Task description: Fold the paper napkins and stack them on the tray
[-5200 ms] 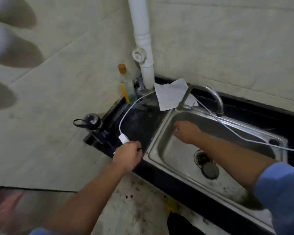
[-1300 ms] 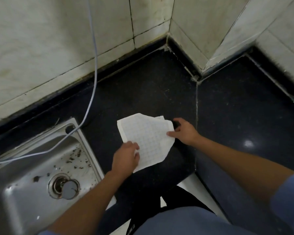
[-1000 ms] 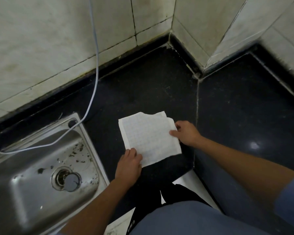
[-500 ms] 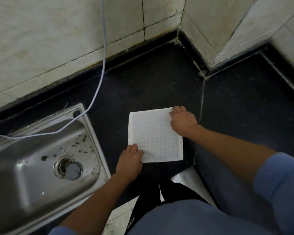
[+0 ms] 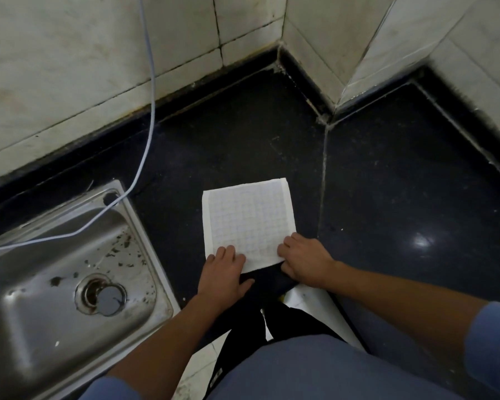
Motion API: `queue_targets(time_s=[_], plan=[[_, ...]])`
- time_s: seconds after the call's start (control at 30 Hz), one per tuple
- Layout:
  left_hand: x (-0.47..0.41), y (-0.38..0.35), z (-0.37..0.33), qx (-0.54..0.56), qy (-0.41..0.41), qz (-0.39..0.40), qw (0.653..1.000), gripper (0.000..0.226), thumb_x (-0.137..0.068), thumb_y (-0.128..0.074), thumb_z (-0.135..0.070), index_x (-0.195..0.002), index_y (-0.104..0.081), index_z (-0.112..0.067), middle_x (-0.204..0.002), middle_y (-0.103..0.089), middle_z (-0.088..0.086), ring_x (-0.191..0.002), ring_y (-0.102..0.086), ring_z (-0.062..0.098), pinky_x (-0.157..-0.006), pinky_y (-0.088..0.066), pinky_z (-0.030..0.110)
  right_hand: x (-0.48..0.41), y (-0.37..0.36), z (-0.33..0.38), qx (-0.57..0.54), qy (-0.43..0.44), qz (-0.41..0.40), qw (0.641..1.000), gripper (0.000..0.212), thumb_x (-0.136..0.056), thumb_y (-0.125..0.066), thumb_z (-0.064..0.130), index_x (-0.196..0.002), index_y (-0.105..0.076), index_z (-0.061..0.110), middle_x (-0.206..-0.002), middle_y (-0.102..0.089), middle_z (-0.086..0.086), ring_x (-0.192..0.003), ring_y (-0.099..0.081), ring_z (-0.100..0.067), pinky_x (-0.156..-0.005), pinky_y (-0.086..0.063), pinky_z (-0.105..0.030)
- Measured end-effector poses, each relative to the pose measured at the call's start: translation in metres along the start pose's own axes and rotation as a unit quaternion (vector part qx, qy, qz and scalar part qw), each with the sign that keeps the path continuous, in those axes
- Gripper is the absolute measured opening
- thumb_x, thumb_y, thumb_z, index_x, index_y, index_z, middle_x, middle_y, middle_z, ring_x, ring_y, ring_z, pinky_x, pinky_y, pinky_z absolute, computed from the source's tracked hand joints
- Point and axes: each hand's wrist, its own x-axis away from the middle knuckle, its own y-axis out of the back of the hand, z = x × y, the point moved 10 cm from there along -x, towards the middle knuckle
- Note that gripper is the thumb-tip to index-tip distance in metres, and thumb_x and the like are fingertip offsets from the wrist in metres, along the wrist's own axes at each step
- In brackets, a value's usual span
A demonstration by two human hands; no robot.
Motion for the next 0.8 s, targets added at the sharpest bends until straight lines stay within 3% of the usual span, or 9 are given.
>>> queue_targets(time_s=[0.17,0.23,0.3,0.37,0.5,0.6,0.8], plan=[[0.002,0.000,0.004,-0.003,-0.013,0.011,1.000,0.019,-0.063,-0.073,-0.020,-0.075,-0.059,-0.017,-0.083,-0.054,0.001,-0.077,-0.055,0.021,-0.059,-0.045,0.031,0.017,0.008,-0.017,-0.006,0.010,-0.041,0.999,0.018,-0.074,-0.043,0.028,-0.069,-0.055,0.016,-0.076,-0.054,-0.002,-0.071,-0.055,-0.021,-0.045,-0.043,-0.031],[0.005,0.000,0.005,0.033,-0.025,0.033,0.999,0.009,-0.074,-0.064,-0.015,-0.082,-0.060,-0.015,-0.089,-0.057,0.002,-0.084,-0.056,0.021,-0.066,-0.044,0.031,0.023,-0.002,-0.020,-0.025,0.000,0.013,1.000,0.016,-0.078,-0.044,0.023,-0.076,-0.058,0.014,-0.082,-0.059,-0.004,-0.077,-0.059,-0.024,-0.052,-0.043,-0.032],[0.008,-0.003,0.011,0.081,-0.022,0.079,0.993,0.014,-0.083,-0.053,-0.014,-0.092,-0.063,-0.015,-0.097,-0.062,0.004,-0.092,-0.058,0.022,-0.072,-0.044,0.031,0.029,-0.013,-0.029,-0.068,-0.036,0.081,0.994,0.016,-0.086,-0.047,0.022,-0.092,-0.061,0.015,-0.098,-0.063,-0.004,-0.092,-0.059,-0.024,-0.066,-0.041,-0.033],[0.008,0.000,0.020,0.130,-0.010,0.109,0.985,0.019,-0.085,-0.053,-0.015,-0.096,-0.069,-0.017,-0.098,-0.067,0.004,-0.090,-0.062,0.021,-0.074,-0.048,0.029,0.030,-0.012,-0.039,-0.124,-0.063,0.121,0.983,0.017,-0.087,-0.050,0.025,-0.098,-0.061,0.020,-0.102,-0.065,-0.002,-0.096,-0.060,-0.022,-0.071,-0.038,-0.029],[-0.014,0.035,0.051,0.195,0.043,0.067,0.977,0.014,-0.084,-0.062,-0.016,-0.091,-0.073,-0.013,-0.086,-0.069,0.002,-0.081,-0.063,0.016,-0.069,-0.042,0.023,0.005,0.032,-0.072,-0.157,-0.129,0.045,0.978,0.024,-0.089,-0.051,0.025,-0.108,-0.065,0.025,-0.104,-0.067,0.001,-0.094,-0.062,-0.019,-0.072,-0.041,-0.026],[-0.040,0.062,0.081,0.206,0.106,0.003,0.973,0.012,-0.083,-0.066,-0.016,-0.089,-0.074,-0.010,-0.086,-0.070,0.007,-0.082,-0.064,0.021,-0.067,-0.039,0.023,-0.025,0.061,-0.094,-0.156,-0.178,-0.017,0.972,0.024,-0.089,-0.053,0.025,-0.111,-0.064,0.025,-0.105,-0.068,-0.001,-0.094,-0.064,-0.023,-0.077,-0.051,-0.033],[-0.080,0.059,0.113,0.214,0.178,-0.005,0.961,0.008,-0.081,-0.063,-0.015,-0.083,-0.070,-0.012,-0.079,-0.069,0.009,-0.078,-0.065,0.025,-0.070,-0.053,0.034,-0.070,0.054,-0.111,-0.137,-0.238,0.008,0.962,0.021,-0.091,-0.048,0.017,-0.108,-0.061,0.020,-0.102,-0.066,-0.008,-0.090,-0.063,-0.027,-0.070,-0.047,-0.034]])
